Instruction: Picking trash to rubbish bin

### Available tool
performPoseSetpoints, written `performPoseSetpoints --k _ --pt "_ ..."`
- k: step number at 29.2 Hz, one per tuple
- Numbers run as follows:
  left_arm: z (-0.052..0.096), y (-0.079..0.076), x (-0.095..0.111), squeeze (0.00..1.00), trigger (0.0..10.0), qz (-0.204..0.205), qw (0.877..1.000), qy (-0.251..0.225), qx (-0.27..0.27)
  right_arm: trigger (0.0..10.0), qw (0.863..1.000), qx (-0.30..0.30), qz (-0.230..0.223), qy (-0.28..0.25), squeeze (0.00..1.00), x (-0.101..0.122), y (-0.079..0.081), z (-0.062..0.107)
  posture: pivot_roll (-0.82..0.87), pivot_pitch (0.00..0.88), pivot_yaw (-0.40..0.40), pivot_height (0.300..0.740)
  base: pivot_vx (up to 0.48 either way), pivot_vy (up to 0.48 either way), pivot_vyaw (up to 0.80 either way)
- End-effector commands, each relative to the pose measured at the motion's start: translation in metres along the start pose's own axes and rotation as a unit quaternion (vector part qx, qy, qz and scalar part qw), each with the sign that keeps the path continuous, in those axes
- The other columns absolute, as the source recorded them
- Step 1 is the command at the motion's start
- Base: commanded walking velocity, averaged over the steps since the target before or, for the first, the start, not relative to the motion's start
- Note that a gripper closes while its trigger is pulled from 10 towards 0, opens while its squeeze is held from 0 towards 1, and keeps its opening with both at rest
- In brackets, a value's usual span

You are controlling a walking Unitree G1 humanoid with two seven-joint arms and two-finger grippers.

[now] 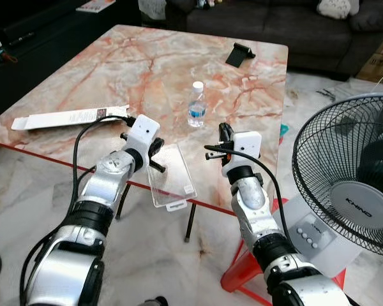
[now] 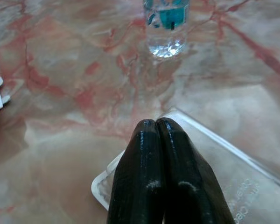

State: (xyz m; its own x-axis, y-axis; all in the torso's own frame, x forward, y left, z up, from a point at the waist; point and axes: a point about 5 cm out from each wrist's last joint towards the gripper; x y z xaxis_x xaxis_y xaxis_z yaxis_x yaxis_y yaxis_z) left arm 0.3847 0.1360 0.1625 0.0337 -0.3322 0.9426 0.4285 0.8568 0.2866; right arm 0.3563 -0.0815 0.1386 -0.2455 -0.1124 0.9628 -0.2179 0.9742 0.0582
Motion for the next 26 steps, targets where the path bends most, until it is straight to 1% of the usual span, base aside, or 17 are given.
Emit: performPoseSetpoints --k 1,8,9,10,13,19,26 --pt "-0.002 0.0 -0.001 0.0 10.0 0.007 1.0 -0.001 0.006 10.0 1.0 0.002 -0.002 0.007 0.0 -0.003 0.001 0.001 0.05 0.084 0.014 0.74 0.0 0.0 0.0" --pt "-0.006 -0.008 -0.011 0.0 10.0 0.023 0.999 0.019 -0.01 10.0 1.0 0.001 -0.001 0.007 0.0 -0.004 0.001 0.002 0.05 0.082 0.019 0.74 0.0 0.0 0.0" --pt "-0.007 -0.011 -0.014 0.0 10.0 0.028 0.999 0.024 -0.017 10.0 1.0 0.001 -0.001 0.008 0.0 -0.004 0.001 0.002 0.05 0.082 0.019 0.74 0.0 0.0 0.0" --pt "-0.008 -0.014 -0.018 0.0 10.0 0.042 0.998 0.028 -0.023 10.0 1.0 0.001 -0.001 0.008 0.0 -0.004 0.002 0.003 0.05 0.077 0.02 0.74 0.0 0.0 0.0" --pt "-0.008 -0.02 -0.025 0.0 10.0 0.049 0.997 0.039 -0.034 10.0 1.0 0.002 -0.002 0.009 0.0 -0.005 0.003 0.003 0.04 0.077 0.02 0.74 0.0 0.0 0.0" --pt "-0.004 -0.025 -0.034 0.0 10.0 0.047 0.996 0.052 -0.055 10.0 1.0 0.003 -0.002 0.008 0.0 -0.004 0.003 0.002 0.04 0.074 0.021 0.74 0.0 0.0 0.0" --pt "-0.002 -0.028 -0.035 0.0 10.0 0.043 0.995 0.05 -0.071 10.0 1.0 0.003 -0.003 0.007 0.0 -0.003 0.003 0.002 0.05 0.071 0.022 0.74 0.0 0.0 0.0"
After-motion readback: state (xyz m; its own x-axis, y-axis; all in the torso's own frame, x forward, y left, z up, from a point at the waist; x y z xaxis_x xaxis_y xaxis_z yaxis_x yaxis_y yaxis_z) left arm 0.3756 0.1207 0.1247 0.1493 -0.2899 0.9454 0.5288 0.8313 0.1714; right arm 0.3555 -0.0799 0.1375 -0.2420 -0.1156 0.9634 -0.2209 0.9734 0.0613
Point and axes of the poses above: a point about 5 cm out from each wrist's last joint towards the gripper, its own z axis pointing back from the gripper into the wrist, its own x axis along the axis of the wrist's last joint, y = z × x, and after that the axes turned 4 degrees about -z, right-handed
